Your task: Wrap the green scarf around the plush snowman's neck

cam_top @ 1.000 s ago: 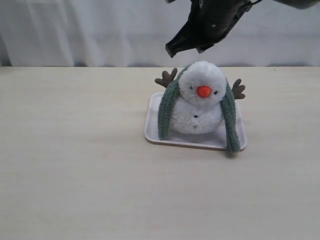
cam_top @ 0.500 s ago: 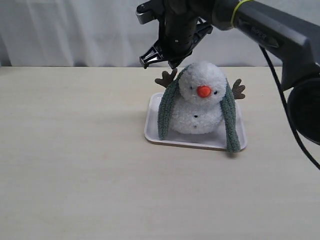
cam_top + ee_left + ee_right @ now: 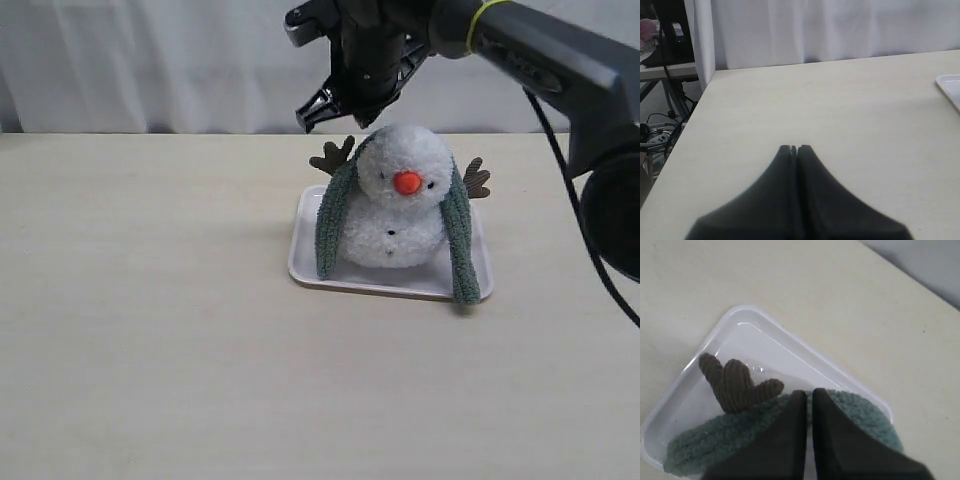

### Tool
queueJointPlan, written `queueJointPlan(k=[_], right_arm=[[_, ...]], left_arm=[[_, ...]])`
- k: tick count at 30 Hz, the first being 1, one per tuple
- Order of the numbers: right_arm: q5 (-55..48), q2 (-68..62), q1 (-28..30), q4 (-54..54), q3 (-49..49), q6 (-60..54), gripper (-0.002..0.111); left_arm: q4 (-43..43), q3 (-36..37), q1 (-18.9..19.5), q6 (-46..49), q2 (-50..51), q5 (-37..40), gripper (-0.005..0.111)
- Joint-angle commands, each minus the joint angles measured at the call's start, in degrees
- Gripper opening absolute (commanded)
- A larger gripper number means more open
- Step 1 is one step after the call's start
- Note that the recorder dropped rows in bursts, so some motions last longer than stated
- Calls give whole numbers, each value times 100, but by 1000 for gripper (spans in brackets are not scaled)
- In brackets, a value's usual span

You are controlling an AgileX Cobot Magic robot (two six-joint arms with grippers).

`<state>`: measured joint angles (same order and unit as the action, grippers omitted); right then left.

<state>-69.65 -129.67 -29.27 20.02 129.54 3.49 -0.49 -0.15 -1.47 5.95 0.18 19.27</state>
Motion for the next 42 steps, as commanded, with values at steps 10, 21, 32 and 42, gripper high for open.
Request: queueJointPlan(k=[10, 21, 32, 42], right_arm=[[4120, 2611, 358, -1012, -3835, 993, 4], [-31, 1049, 706, -1520, -724, 114, 4], [-31, 245, 320, -832, -565, 11, 4], [168, 115, 320, -794, -565, 59, 4]], left_arm=[[-13, 15, 8, 2, -18, -78, 0], [-13, 15, 8, 2, -18, -67, 0], [-13, 15, 8, 2, -18, -67, 0], [-13, 15, 8, 2, -18, -67, 0]])
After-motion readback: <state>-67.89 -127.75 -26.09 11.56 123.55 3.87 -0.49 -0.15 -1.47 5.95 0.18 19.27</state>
